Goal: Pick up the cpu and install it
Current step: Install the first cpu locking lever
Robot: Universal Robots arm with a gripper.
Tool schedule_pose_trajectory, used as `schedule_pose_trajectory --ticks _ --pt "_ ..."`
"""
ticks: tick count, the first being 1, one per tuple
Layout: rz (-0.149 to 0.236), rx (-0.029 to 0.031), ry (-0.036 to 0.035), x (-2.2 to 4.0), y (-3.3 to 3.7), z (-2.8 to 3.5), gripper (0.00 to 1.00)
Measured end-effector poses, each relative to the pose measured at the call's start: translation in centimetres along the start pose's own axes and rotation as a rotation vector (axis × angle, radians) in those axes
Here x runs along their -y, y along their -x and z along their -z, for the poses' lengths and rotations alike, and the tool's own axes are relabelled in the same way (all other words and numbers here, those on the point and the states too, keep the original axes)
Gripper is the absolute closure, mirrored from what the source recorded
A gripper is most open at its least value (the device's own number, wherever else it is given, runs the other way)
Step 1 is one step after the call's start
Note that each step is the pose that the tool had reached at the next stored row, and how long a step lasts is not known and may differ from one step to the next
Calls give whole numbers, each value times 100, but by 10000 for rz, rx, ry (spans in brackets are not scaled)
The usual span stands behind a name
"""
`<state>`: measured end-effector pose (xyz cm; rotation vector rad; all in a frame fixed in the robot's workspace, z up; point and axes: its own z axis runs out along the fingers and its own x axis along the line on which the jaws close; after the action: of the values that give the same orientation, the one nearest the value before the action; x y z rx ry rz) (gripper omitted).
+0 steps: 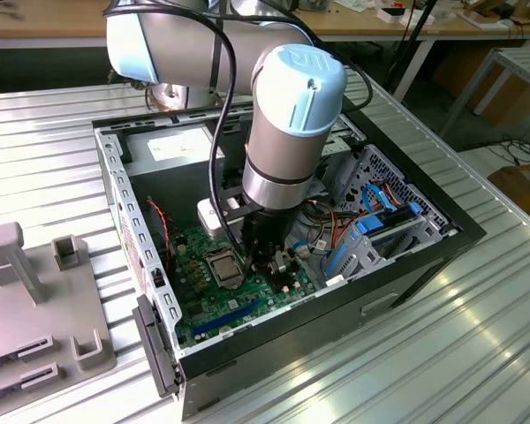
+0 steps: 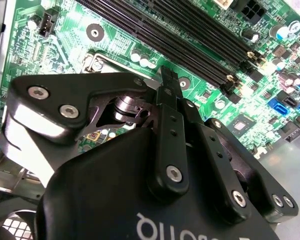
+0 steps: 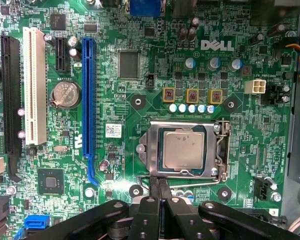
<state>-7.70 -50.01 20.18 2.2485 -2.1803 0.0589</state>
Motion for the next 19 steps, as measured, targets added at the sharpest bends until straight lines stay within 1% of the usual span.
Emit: schedule_pose_trajectory --ticks 10,13,19 --pt "73 6 -3 4 -2 -24 89" --pt "76 49 -5 2 -3 -24 89" --pt "74 88 -7 -17 -2 -15 89"
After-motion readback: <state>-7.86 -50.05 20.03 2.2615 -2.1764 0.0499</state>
